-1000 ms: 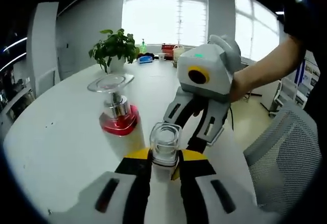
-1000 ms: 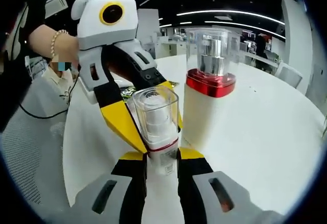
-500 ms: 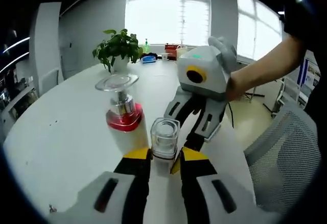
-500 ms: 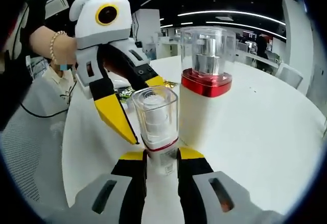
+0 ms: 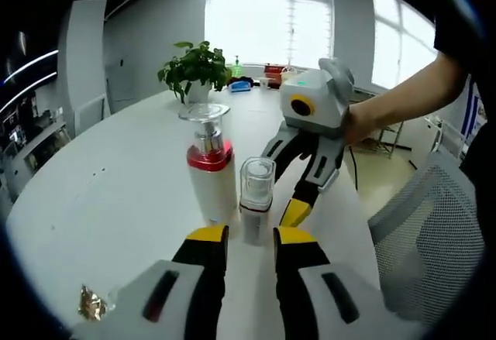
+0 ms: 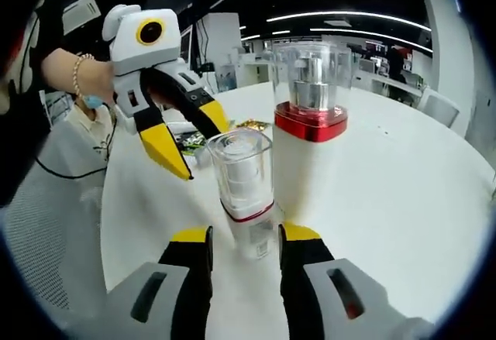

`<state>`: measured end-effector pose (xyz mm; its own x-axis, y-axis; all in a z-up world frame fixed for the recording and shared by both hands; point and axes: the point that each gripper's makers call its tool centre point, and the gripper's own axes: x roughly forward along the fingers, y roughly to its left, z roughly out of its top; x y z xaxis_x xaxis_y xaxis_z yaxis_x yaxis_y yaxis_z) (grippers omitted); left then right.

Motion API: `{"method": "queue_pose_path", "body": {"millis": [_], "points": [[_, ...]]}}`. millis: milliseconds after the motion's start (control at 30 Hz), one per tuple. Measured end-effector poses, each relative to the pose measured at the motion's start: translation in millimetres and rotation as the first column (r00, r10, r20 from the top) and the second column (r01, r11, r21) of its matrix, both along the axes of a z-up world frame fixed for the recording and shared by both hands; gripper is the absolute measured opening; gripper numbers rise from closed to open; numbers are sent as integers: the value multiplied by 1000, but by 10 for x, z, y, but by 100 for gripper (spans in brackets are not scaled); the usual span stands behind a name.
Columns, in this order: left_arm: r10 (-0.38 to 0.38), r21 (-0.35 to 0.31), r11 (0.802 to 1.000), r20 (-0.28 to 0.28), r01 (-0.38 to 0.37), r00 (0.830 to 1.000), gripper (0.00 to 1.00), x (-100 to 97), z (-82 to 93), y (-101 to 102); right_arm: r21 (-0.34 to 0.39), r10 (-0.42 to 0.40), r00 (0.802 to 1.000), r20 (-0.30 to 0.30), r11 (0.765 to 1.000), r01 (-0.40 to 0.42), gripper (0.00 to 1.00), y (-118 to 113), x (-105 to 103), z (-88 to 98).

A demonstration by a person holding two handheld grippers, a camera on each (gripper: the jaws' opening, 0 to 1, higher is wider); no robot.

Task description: Arrange the skincare products in the storage area until every visible bottle or jar stands upright without overlapping.

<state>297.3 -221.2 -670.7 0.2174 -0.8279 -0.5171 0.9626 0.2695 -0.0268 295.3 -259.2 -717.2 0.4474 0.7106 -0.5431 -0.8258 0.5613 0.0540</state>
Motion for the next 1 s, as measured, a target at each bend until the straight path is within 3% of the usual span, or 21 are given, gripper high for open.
{"method": "queue_pose_path", "body": {"millis": [233, 433, 700, 1000], "points": [[25, 0, 1000, 14, -25, 1000, 17, -83, 85, 125, -17, -52, 999, -10, 999, 52, 40, -145, -133, 28], [91, 0, 996, 3, -91, 996, 24, -180, 137, 337, -29, -88, 996, 0, 996, 88, 49, -236, -260, 110], [152, -7, 988, 18, -152, 988, 26, -249, 235, 589, -36, -108, 994, 21, 993, 109, 50, -294, -375, 278], [176, -12, 984, 59, -175, 983, 26, -277, 384, 729, -47, -97, 994, 44, 994, 99, 51, -348, -486, 430]]}}
